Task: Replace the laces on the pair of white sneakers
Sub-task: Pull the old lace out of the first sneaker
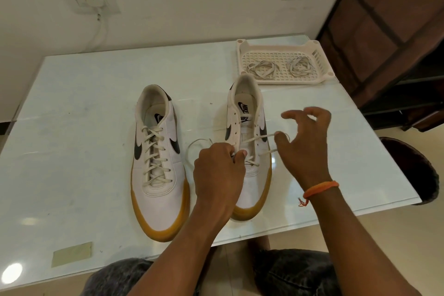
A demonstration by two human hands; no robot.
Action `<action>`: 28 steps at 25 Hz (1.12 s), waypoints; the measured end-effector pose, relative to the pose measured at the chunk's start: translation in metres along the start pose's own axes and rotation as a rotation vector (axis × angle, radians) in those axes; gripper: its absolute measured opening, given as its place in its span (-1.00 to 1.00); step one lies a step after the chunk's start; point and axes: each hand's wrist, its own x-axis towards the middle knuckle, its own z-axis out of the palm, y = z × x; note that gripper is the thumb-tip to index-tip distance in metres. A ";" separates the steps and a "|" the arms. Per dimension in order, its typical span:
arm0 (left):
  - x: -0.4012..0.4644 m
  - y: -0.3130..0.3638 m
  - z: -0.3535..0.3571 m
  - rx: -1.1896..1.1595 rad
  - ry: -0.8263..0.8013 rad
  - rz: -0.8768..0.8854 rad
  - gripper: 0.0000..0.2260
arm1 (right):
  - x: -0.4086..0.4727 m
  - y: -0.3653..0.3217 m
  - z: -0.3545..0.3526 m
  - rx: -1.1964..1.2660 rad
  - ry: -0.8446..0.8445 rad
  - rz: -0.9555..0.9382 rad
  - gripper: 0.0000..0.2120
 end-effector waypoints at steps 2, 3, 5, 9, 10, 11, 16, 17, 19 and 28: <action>-0.001 0.000 0.001 0.018 0.004 0.004 -0.74 | -0.010 -0.016 0.008 -0.095 -0.050 -0.202 -0.73; -0.001 0.000 0.001 0.025 0.007 0.007 -0.74 | -0.015 -0.017 0.016 -0.143 -0.098 -0.247 -0.78; -0.001 0.000 0.001 0.041 0.009 0.010 -0.75 | -0.023 -0.016 0.028 -0.178 -0.172 -0.233 -0.90; -0.001 0.002 -0.001 0.046 0.001 0.009 -0.75 | -0.015 -0.018 0.026 0.030 -0.126 -0.017 -0.93; -0.002 0.002 -0.001 0.036 0.000 0.010 -0.75 | -0.008 -0.016 0.021 0.098 -0.072 0.048 -0.95; -0.003 0.001 -0.001 0.026 0.000 0.015 -0.74 | -0.001 -0.009 0.014 0.180 -0.022 0.125 -0.96; -0.005 0.000 0.001 0.008 0.009 0.019 -0.73 | 0.014 0.014 -0.017 0.219 0.100 0.241 -0.77; -0.004 0.000 0.001 0.008 0.013 0.019 -0.73 | 0.011 0.010 -0.015 0.117 0.082 0.194 -0.84; -0.003 0.000 0.001 0.012 0.016 0.022 -0.74 | 0.001 -0.005 -0.004 -0.041 0.040 0.051 -0.85; -0.002 0.001 -0.003 0.011 0.015 0.020 -0.74 | -0.017 -0.018 0.022 -0.006 -0.169 -0.059 -0.94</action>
